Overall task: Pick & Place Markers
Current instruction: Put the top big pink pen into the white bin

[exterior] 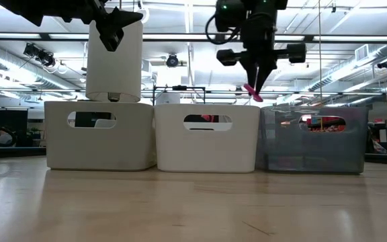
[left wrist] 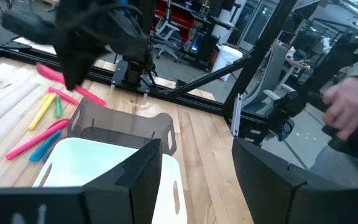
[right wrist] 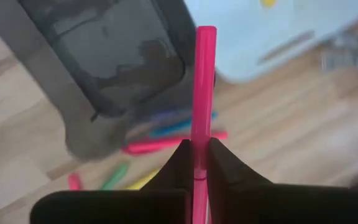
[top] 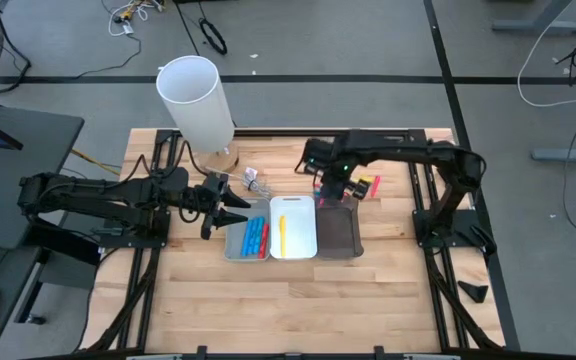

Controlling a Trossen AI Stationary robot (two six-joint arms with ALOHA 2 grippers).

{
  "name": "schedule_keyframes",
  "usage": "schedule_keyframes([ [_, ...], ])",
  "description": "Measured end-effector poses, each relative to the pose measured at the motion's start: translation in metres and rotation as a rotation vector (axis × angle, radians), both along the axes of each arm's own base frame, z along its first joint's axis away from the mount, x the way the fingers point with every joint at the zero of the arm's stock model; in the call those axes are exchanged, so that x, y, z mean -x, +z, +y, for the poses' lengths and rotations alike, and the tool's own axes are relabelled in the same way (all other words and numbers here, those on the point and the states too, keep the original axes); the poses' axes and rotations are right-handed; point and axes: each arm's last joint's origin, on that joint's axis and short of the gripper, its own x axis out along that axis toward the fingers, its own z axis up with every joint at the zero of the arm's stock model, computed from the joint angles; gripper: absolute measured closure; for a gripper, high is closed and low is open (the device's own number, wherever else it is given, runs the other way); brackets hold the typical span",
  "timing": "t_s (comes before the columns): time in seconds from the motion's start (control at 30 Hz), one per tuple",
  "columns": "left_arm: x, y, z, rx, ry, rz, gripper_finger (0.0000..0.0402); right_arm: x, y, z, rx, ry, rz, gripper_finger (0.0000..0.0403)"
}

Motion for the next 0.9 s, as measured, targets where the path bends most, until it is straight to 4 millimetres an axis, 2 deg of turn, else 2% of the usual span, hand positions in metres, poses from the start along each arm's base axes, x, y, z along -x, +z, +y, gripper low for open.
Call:
schedule_keyframes([
  [0.47,0.0,0.0,0.0,0.0,0.0,0.0,0.02,-0.039,-0.031,0.054,0.015,0.219,-0.042,0.0391],
  [0.9,0.0,0.0,0.0,0.0,0.0,0.0,0.02,-0.051,-0.029,0.082,0.042,0.346,-0.16,0.0391],
])
